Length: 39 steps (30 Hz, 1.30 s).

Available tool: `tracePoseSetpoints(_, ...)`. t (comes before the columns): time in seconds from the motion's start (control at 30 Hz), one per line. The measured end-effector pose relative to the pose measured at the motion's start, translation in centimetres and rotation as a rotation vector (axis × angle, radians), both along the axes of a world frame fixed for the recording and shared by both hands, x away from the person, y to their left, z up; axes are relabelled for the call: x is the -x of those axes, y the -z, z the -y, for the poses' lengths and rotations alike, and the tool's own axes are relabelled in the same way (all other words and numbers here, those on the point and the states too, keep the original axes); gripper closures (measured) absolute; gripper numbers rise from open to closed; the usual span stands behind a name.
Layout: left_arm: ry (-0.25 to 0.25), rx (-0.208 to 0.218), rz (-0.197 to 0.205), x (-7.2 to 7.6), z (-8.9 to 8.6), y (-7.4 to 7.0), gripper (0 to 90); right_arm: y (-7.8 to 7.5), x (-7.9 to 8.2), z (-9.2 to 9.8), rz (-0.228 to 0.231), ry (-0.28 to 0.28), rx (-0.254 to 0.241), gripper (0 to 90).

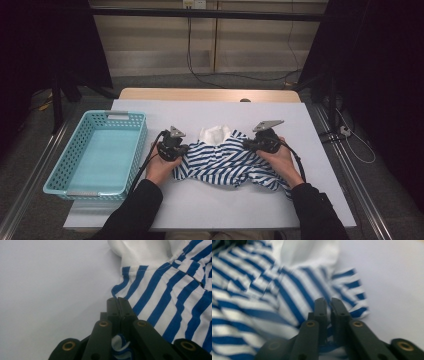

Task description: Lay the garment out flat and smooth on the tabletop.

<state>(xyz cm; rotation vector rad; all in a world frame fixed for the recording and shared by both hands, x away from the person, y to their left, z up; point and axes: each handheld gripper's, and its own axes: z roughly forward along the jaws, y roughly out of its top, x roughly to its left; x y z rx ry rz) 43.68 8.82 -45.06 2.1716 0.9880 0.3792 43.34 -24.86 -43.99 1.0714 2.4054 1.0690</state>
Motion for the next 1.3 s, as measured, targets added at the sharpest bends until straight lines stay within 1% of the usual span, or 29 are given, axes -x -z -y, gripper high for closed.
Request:
tracePoseSetpoints(0.07, -0.004, 0.018, -0.012, -0.2, -0.4, 0.0, 89.6, -0.6, -0.7, 0.6, 0.009, 0.037, -0.025, 74.5)
tracePoseSetpoints(0.1, 0.002, -0.005, -0.012, -0.4, -0.8, 0.0, 89.6, -0.8, -1.0, 0.7, 0.019, 0.043, -0.028, 74.3)
tracePoseSetpoints(0.13, -0.021, 0.022, -0.016, -0.4, -0.8, 0.1, 89.6, -0.9, -1.6, 0.9, 0.016, 0.047, -0.041, 73.2)
tracePoseSetpoints(0.17, -0.020, 0.024, -0.020, -0.6, -1.0, 0.3, 89.6, -0.9, -2.0, 1.0, 0.008, 0.044, -0.050, 71.1)
tracePoseSetpoints(0.2, -0.001, 0.007, -0.016, -0.7, -1.2, 0.3, 89.7, -0.6, -2.7, 1.0, -0.007, 0.042, -0.047, 69.0)
tracePoseSetpoints(0.27, 0.005, 0.010, -0.021, -0.7, -1.3, 0.3, 89.5, -0.2, -3.3, 0.9, -0.014, 0.037, -0.043, 66.7)
tracePoseSetpoints(0.3, -0.014, 0.052, -0.023, -0.6, -1.1, 0.4, 89.4, 0.2, -3.6, 0.8, -0.026, 0.033, -0.033, 64.4)
tracePoseSetpoints(0.33, -0.002, 0.067, -0.042, -0.6, -1.2, 0.4, 89.0, 0.5, -3.7, 0.7, -0.035, 0.029, -0.028, 62.7)
tracePoseSetpoints(0.37, 0.005, 0.044, -0.043, -0.7, -1.4, 0.4, 87.7, 0.8, -3.8, 0.7, -0.044, 0.027, -0.026, 61.3)
tracePoseSetpoints(0.4, -0.010, 0.077, -0.048, -0.7, -1.3, 0.5, 83.6, 1.3, -4.0, 0.8, -0.058, 0.022, -0.029, 60.1)
tracePoseSetpoints(0.43, 0.005, 0.050, -0.043, -0.8, -1.5, 0.4, 80.0, 1.5, -4.0, 0.8, -0.070, 0.020, -0.030, 60.1)
tracePoseSetpoints(0.53, -0.014, 0.030, -0.034, -0.8, -1.5, 0.3, 65.9, 1.8, -4.0, 0.7, -0.077, 0.004, -0.035, 59.8)
tracePoseSetpoints(0.6, -0.036, 0.016, -0.001, -0.9, -1.4, 0.5, 56.8, 1.7, -4.0, 0.7, -0.079, -0.013, -0.037, 60.5)
tracePoseSetpoints(0.63, -0.042, 0.011, 0.000, -0.9, -1.5, 0.5, 54.2, 1.7, -3.9, 0.6, -0.079, -0.015, -0.032, 61.6)
tracePoseSetpoints(0.67, -0.021, 0.021, -0.015, -1.0, -1.7, 0.5, 52.1, 1.7, -3.8, 0.6, -0.080, -0.024, -0.034, 63.1)
tracePoseSetpoints(0.7, -0.035, 0.010, -0.009, -1.0, -1.6, 0.5, 51.9, 1.7, -3.7, 0.5, -0.080, -0.027, -0.036, 63.0)
tracePoseSetpoints(0.77, -0.034, 0.001, -0.005, -0.9, -1.5, 0.5, 52.5, 1.7, -3.7, 0.5, -0.070, -0.039, -0.033, 64.8)
tracePoseSetpoints(0.83, -0.018, 0.012, -0.014, -0.8, -1.4, 0.5, 57.0, 1.7, -3.8, 0.5, -0.083, -0.035, -0.037, 65.7)
tracePoseSetpoints(0.87, -0.008, 0.013, -0.033, -0.7, -1.4, 0.4, 59.0, 1.7, -3.7, 0.5, -0.092, -0.029, -0.040, 67.9)
tracePoseSetpoints(0.9, 0.028, 0.017, -0.054, -0.7, -1.6, 0.2, 61.6, 1.7, -3.7, 0.5, -0.092, -0.039, -0.036, 74.0)
tracePoseSetpoints(0.93, 0.032, 0.023, -0.067, -0.6, -1.7, 0.2, 66.1, 1.6, -3.5, 0.3, -0.100, -0.048, -0.030, 80.7)
tracePoseSetpoints(0.97, 0.032, 0.019, -0.067, -0.4, -1.6, 0.1, 73.5, 1.5, -3.4, 0.0, -0.092, -0.049, -0.018, 82.5)
tracePoseSetpoints(1.0, 0.008, 0.050, -0.066, 0.0, -1.3, 0.2, 84.0, 1.4, -3.3, -0.2, -0.090, -0.044, -0.003, 84.2)
tracePoseSetpoints(1.03, 0.021, 0.030, -0.061, 0.1, -1.2, 0.1, 86.7, 1.2, -3.1, -0.3, -0.086, -0.041, 0.016, 84.7)
tracePoseSetpoints(1.07, 0.020, 0.027, -0.055, 0.1, -1.1, 0.1, 87.8, 1.2, -3.0, -0.3, -0.090, -0.042, 0.012, 85.1)
tracePoseSetpoints(1.1, 0.008, 0.036, -0.060, 0.1, -1.0, 0.1, 88.1, 1.1, -3.0, -0.2, -0.084, -0.036, 0.021, 85.4)
tracePoseSetpoints(1.17, 0.005, 0.043, -0.053, 0.0, -1.0, 0.2, 88.3, 0.7, -2.8, 0.2, -0.056, -0.020, 0.004, 85.9)
tracePoseSetpoints(1.27, 0.030, 0.030, -0.031, 0.0, -1.2, -0.3, 88.3, -0.7, -2.4, 1.1, 0.007, 0.013, -0.032, 86.3)
tracePoseSetpoints(1.3, 0.028, 0.049, -0.016, 0.0, -1.1, -0.4, 88.4, -1.3, -2.3, 1.4, 0.027, 0.020, -0.042, 86.3)
